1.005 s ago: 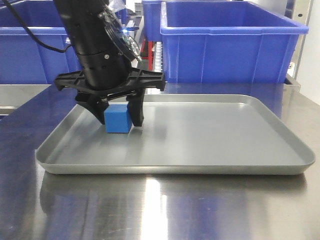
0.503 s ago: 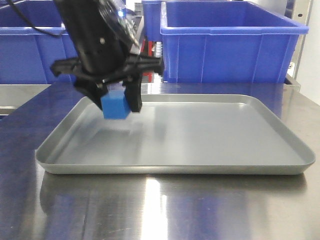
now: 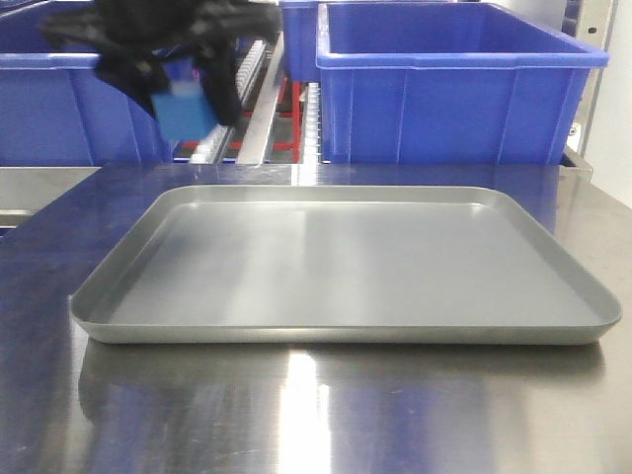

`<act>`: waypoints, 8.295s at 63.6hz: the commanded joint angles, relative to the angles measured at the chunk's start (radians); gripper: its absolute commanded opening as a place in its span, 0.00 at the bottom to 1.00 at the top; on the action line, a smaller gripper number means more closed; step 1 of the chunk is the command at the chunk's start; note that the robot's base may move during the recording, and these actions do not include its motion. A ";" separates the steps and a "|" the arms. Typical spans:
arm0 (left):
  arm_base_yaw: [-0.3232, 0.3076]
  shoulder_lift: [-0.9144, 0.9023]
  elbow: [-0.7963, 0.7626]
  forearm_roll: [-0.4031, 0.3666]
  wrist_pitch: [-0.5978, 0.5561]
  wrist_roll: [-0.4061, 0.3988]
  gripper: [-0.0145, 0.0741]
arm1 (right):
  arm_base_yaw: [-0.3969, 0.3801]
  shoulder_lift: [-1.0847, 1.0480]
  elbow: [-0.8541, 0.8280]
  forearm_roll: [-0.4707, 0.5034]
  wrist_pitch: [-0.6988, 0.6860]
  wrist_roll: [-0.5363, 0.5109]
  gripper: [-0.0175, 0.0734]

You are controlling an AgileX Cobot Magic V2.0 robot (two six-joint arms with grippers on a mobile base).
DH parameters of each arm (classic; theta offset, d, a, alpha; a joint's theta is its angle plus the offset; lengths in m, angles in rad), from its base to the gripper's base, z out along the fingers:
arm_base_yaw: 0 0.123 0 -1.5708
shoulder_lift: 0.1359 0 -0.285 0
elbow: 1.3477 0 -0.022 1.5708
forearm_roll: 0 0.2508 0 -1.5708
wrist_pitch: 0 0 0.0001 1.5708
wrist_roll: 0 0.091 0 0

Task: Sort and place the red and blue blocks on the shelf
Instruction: 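Lift the blue cube off the tray with the left gripper, then drive the base away from the table holding both cubes, then drive the base along the shelves of blue bins holding both cubes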

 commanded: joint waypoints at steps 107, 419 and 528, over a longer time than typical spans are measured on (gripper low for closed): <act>0.355 -1.195 0.859 0.038 -0.184 -0.009 0.30 | -0.006 -0.008 -0.027 -0.010 -0.076 -0.007 0.26; 0.355 -1.195 0.865 0.079 -0.160 -0.009 0.30 | -0.006 -0.008 -0.027 -0.010 -0.076 -0.007 0.26; 0.355 -1.195 0.865 0.079 -0.160 -0.009 0.30 | -0.006 -0.008 -0.027 -0.010 -0.076 -0.007 0.26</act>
